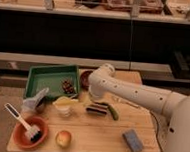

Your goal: Place eraser in table surface

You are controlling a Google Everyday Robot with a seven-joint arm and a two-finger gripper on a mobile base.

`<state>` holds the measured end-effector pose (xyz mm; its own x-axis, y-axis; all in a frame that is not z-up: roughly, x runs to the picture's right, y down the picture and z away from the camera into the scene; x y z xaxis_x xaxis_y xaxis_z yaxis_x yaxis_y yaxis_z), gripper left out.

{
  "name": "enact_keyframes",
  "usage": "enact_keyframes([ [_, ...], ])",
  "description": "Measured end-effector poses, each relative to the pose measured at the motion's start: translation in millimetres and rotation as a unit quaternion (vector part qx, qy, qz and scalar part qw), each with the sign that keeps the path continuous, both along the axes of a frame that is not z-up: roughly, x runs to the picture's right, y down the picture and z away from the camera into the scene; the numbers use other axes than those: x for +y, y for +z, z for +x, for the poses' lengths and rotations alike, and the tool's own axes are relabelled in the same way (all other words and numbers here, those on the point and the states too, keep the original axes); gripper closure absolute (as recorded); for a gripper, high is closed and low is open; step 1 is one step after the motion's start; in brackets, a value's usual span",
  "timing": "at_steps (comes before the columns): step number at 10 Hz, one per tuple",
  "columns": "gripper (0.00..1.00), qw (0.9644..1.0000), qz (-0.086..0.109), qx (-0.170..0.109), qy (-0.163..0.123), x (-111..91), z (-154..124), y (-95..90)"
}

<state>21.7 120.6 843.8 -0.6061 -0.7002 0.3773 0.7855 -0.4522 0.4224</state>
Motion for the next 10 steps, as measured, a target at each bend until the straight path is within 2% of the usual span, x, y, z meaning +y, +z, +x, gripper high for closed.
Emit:
enact_keyframes([
  [2, 0.30, 0.9998, -0.016, -0.015, 0.003, 10.1, 10.1, 9.5],
  [4, 0.30, 0.9989, -0.034, -0.031, -0.005, 28.5, 5.0, 23.2],
  [7, 0.30, 0.9983, -0.042, -0.036, -0.016, 41.2, 1.1, 29.7],
  [8, 0.37, 0.9983, -0.042, -0.035, -0.019, 42.8, 0.7, 32.1],
  [10, 0.59, 0.9984, -0.042, -0.034, -0.016, 40.6, 2.4, 29.8],
])
